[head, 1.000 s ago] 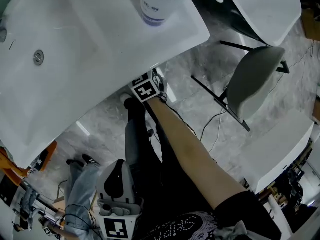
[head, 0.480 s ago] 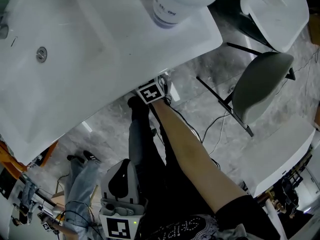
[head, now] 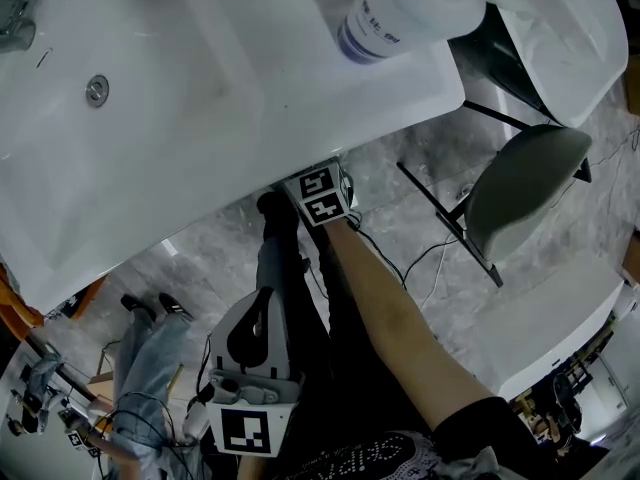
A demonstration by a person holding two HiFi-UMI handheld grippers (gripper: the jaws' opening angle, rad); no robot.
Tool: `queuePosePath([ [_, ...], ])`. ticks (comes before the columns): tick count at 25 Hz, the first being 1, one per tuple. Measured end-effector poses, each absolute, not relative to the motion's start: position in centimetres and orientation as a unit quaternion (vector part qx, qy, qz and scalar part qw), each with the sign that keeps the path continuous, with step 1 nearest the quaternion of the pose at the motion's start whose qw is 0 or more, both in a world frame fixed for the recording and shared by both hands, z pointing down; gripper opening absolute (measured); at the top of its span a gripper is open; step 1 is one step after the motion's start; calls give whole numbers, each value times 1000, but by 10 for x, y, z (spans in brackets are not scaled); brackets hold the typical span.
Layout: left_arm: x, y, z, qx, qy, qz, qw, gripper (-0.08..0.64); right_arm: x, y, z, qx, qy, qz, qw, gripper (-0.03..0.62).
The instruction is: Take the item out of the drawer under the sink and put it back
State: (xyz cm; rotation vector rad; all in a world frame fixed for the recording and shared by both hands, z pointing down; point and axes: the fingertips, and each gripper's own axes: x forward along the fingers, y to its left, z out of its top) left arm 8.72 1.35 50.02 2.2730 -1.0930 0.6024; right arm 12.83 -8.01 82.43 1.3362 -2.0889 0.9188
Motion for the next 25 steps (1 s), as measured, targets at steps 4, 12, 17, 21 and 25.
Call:
queuePosePath([
  [4,103,16,531,838,-394,230,300,0,129,-61,825,484,-766,340,251,150],
  [12,110,25,561,827,-391,226,336,0,131,-29,824,471,-769,348,255,150],
  [17,112,36,561,826,-387,226,343,0,131,-12,825,471,-767,356,250,150],
  [21,112,36,559,826,-391,220,342,0,132,-12,826,473,-766,355,252,150],
  [25,109,37,559,825,-393,221,342,0,131,-12,826,473,-766,355,252,150],
])
